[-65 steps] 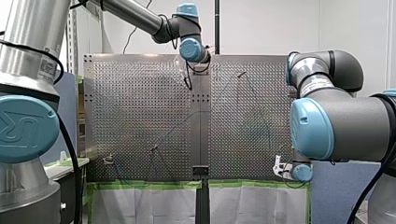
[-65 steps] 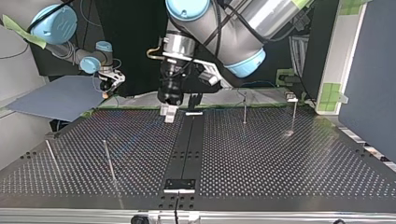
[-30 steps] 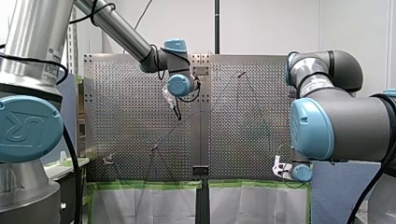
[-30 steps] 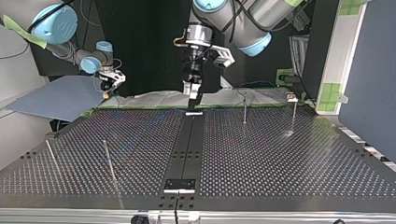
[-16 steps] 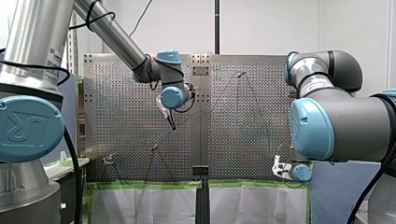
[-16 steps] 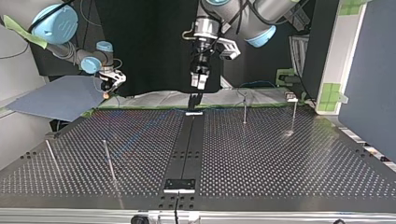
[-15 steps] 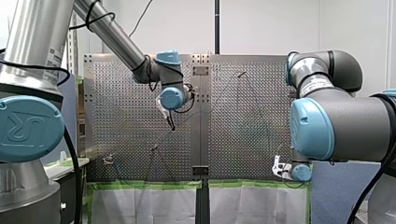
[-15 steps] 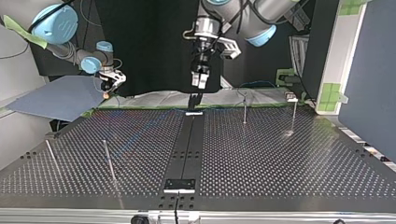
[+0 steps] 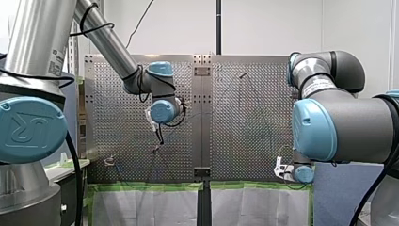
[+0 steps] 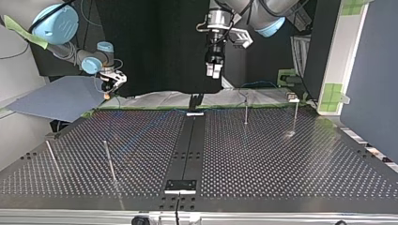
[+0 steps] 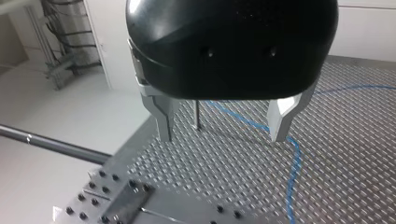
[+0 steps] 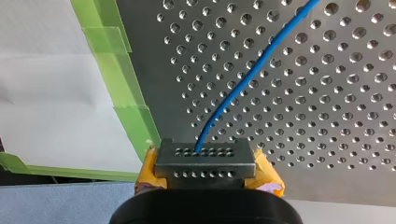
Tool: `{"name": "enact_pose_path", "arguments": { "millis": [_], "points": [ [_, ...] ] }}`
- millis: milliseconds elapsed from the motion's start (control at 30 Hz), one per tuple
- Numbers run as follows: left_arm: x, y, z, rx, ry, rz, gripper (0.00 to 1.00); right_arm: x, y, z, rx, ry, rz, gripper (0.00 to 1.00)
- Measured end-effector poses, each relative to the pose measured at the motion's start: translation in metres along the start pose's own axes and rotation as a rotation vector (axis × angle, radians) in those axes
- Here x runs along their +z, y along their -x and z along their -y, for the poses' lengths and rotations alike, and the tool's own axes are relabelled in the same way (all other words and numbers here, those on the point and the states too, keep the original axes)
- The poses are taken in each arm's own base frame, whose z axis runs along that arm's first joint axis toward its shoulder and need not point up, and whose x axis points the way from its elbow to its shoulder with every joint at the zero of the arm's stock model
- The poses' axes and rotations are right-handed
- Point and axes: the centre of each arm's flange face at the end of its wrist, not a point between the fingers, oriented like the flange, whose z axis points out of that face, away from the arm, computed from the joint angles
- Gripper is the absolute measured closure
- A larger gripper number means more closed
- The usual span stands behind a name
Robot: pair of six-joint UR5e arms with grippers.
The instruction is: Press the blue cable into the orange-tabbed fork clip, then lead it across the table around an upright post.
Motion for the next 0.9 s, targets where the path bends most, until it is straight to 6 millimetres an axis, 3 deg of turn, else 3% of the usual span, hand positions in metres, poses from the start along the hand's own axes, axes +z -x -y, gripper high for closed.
{"name": "enact_pose_path", "arguments": {
  "millis": [467, 900],
  "points": [
    [-0.044, -0.033, -0.054, 0.101, 0.077, -0.118, 0.01, 0.0, 0.0, 0.0, 0.0, -0.001, 0.0, 1.0],
    [-0.088, -0.052, -0.084, 0.168, 0.048, -0.231, 0.01, 0.0, 0.001, 0.0, -0.001, -0.001, 0.009, 1.0]
  ]
}}
